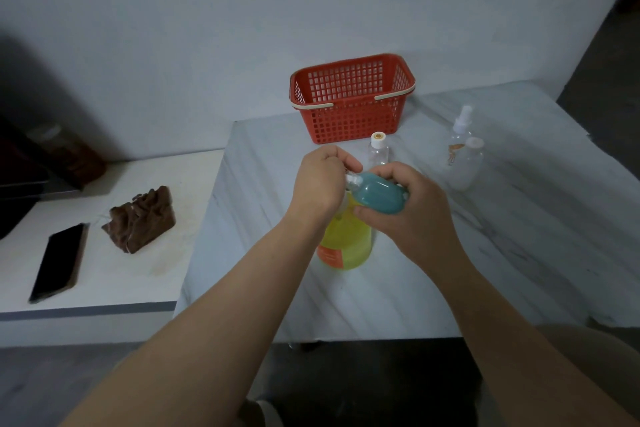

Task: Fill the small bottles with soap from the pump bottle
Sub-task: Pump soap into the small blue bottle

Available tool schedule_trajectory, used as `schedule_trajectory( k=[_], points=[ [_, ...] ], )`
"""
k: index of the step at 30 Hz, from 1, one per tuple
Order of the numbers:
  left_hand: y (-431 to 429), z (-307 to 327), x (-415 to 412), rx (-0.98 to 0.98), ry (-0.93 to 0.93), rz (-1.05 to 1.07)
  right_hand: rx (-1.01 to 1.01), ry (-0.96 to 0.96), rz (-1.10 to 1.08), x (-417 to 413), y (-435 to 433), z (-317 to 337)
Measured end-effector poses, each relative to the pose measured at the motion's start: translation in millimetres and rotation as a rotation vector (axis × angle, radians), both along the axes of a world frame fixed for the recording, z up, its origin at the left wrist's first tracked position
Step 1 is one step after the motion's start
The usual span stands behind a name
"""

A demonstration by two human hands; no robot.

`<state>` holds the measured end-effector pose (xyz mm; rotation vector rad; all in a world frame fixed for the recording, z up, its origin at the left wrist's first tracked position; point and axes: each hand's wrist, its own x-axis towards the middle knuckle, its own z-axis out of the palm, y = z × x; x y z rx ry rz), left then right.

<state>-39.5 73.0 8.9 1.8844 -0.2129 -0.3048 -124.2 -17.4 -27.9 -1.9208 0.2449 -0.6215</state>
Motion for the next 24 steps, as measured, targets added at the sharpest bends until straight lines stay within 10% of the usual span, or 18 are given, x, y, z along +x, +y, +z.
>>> schedule_trajectory(
  k=[24],
  points=[
    [0.1,-5.4,2.1,0.001,-0.046,-0.007,-0.021,0.016,-0.033,1.4,3.1,-1.3]
  ],
)
